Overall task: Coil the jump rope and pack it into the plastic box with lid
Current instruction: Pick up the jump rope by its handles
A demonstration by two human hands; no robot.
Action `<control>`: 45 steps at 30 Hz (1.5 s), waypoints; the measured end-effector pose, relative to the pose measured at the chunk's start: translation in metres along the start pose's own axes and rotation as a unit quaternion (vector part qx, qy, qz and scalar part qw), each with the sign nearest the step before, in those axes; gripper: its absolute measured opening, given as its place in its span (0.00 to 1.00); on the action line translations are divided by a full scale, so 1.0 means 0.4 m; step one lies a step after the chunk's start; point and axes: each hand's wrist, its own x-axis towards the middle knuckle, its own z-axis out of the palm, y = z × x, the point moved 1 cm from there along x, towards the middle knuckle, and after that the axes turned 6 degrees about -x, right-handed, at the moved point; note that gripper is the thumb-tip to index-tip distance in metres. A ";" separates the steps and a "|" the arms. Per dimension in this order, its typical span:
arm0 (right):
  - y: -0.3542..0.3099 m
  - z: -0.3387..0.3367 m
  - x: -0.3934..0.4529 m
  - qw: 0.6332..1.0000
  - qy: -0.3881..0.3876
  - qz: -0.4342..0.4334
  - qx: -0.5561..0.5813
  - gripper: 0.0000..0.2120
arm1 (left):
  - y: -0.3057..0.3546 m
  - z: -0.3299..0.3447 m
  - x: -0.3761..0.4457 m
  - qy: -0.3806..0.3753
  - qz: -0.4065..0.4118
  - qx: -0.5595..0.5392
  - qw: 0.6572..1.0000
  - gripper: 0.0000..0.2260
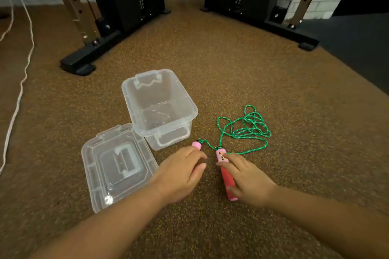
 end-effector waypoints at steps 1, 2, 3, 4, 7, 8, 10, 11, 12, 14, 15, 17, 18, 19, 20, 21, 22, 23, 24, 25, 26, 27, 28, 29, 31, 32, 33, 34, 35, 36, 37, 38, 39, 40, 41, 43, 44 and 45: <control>-0.004 0.010 -0.002 0.999 -0.030 0.025 0.017 0.34 | -0.004 0.007 -0.001 0.000 -0.002 0.000 1.000 0.18; -0.007 0.014 0.000 0.997 -0.039 0.050 0.036 0.35 | -0.005 0.006 0.003 0.003 -0.005 0.001 1.000 0.18; -0.010 0.025 -0.001 0.996 -0.044 0.068 0.048 0.36 | -0.010 0.010 0.006 0.010 -0.007 0.004 1.000 0.18; -0.015 0.035 0.001 0.993 -0.050 0.086 0.061 0.37 | -0.014 0.014 0.008 0.010 -0.014 0.000 1.000 0.18; -0.021 0.056 0.015 0.983 -0.069 0.132 0.103 0.40 | -0.025 0.019 0.020 0.021 -0.017 0.000 1.000 0.18; -0.021 0.060 0.023 0.980 -0.073 0.149 0.110 0.41 | -0.031 0.020 0.022 0.022 -0.018 -0.001 1.000 0.18; -0.024 0.071 0.039 0.970 -0.083 0.183 0.134 0.42 | -0.037 0.024 0.025 0.020 -0.029 -0.009 0.999 0.19; -0.026 0.077 0.047 0.965 -0.085 0.200 0.149 0.43 | -0.043 0.028 0.027 0.021 -0.035 -0.016 0.999 0.19; -0.026 0.085 0.056 0.959 -0.086 0.215 0.164 0.44 | -0.047 0.031 0.028 0.022 -0.039 -0.021 0.999 0.19; -0.023 0.095 0.067 0.950 -0.089 0.246 0.171 0.45 | -0.056 0.035 0.031 0.022 -0.050 -0.028 0.998 0.19; -0.024 0.100 0.070 0.947 -0.088 0.260 0.170 0.45 | -0.059 0.038 0.033 0.022 -0.055 -0.032 0.998 0.19; -0.033 0.103 0.075 0.942 -0.078 0.279 0.170 0.44 | -0.062 0.041 0.035 0.021 -0.063 -0.045 0.997 0.19; -0.041 0.102 0.077 0.939 -0.066 0.288 0.175 0.43 | -0.063 0.041 0.037 0.021 -0.068 -0.051 0.996 0.18; -0.046 0.101 0.077 0.934 -0.053 0.298 0.187 0.42 | -0.066 0.042 0.039 0.022 -0.072 -0.058 0.995 0.17; -0.047 0.101 0.078 0.925 -0.043 0.314 0.208 0.41 | -0.067 0.042 0.041 0.023 -0.077 -0.065 0.995 0.16; -0.039 0.104 0.079 0.911 -0.039 0.337 0.234 0.40 | -0.068 0.043 0.045 0.022 -0.085 -0.074 0.993 0.15; -0.026 0.107 0.078 0.894 -0.045 0.360 0.264 0.39 | -0.068 0.042 0.049 0.016 -0.097 -0.082 0.992 0.14; -0.011 0.103 0.077 0.868 -0.061 0.384 0.308 0.36 | -0.071 0.047 0.057 0.001 -0.118 -0.095 0.988 0.14; 0.002 0.090 0.073 0.831 -0.076 0.403 0.377 0.30 | -0.072 0.050 0.067 -0.022 -0.150 -0.120 0.981 0.14; 0.010 0.069 0.066 0.776 -0.090 0.409 0.472 0.22 | -0.071 0.052 0.077 -0.051 -0.194 -0.170 0.965 0.14; 0.012 0.047 0.060 0.708 -0.106 0.401 0.572 0.15 | -0.069 0.053 0.088 -0.079 -0.247 -0.253 0.932 0.15; 0.014 0.022 0.055 0.641 -0.106 0.376 0.661 0.13 | -0.067 0.053 0.096 -0.103 -0.299 -0.355 0.880 0.17; 0.011 -0.009 0.050 0.586 -0.091 0.346 0.727 0.13 | -0.067 0.054 0.103 -0.124 -0.344 -0.449 0.815 0.21; 0.009 -0.038 0.048 0.547 -0.071 0.318 0.772 0.14 | -0.069 0.054 0.109 -0.141 -0.371 -0.525 0.753 0.26; 0.001 -0.086 0.043 0.498 -0.036 0.268 0.824 0.14 | -0.076 0.046 0.118 -0.153 -0.389 -0.615 0.669 0.33; -0.009 -0.105 0.041 0.493 -0.025 0.246 0.834 0.15 | -0.080 0.040 0.123 -0.152 -0.392 -0.638 0.646 0.36; -0.018 -0.116 0.038 0.499 -0.019 0.225 0.837 0.17 | -0.084 0.038 0.129 -0.147 -0.395 -0.651 0.632 0.37; -0.027 -0.122 0.035 0.512 -0.021 0.204 0.834 0.21 | -0.085 0.031 0.132 -0.141 -0.395 -0.659 0.624 0.38; -0.037 -0.125 0.029 0.530 -0.031 0.178 0.829 0.24 | -0.084 0.026 0.136 -0.136 -0.393 -0.666 0.619 0.38; -0.047 -0.126 0.022 0.552 -0.048 0.153 0.818 0.26 | -0.081 0.021 0.139 -0.134 -0.385 -0.677 0.612 0.38; -0.057 -0.122 0.014 0.580 -0.071 0.130 0.801 0.27 | -0.078 0.015 0.141 -0.134 -0.373 -0.691 0.604 0.38; -0.065 -0.116 0.006 0.613 -0.100 0.110 0.776 0.27 | -0.074 0.009 0.141 -0.136 -0.360 -0.706 0.595 0.38; -0.073 -0.110 -0.001 0.645 -0.134 0.090 0.747 0.27 | -0.069 0.002 0.141 -0.139 -0.347 -0.717 0.589 0.38; -0.080 -0.102 -0.008 0.672 -0.172 0.074 0.717 0.26 | -0.065 -0.007 0.141 -0.144 -0.337 -0.722 0.587 0.37; -0.085 -0.093 -0.012 0.691 -0.207 0.060 0.690 0.25 | -0.061 -0.015 0.142 -0.149 -0.326 -0.723 0.591 0.35; -0.092 -0.077 -0.018 0.719 -0.256 0.039 0.645 0.22 | -0.050 -0.034 0.141 -0.150 -0.305 -0.719 0.607 0.27; -0.095 -0.071 -0.019 0.726 -0.269 0.033 0.633 0.21 | -0.048 -0.039 0.141 -0.146 -0.297 -0.718 0.613 0.22; -0.098 -0.066 -0.016 0.728 -0.274 0.032 0.627 0.21 | -0.047 -0.042 0.142 -0.137 -0.291 -0.716 0.619 0.19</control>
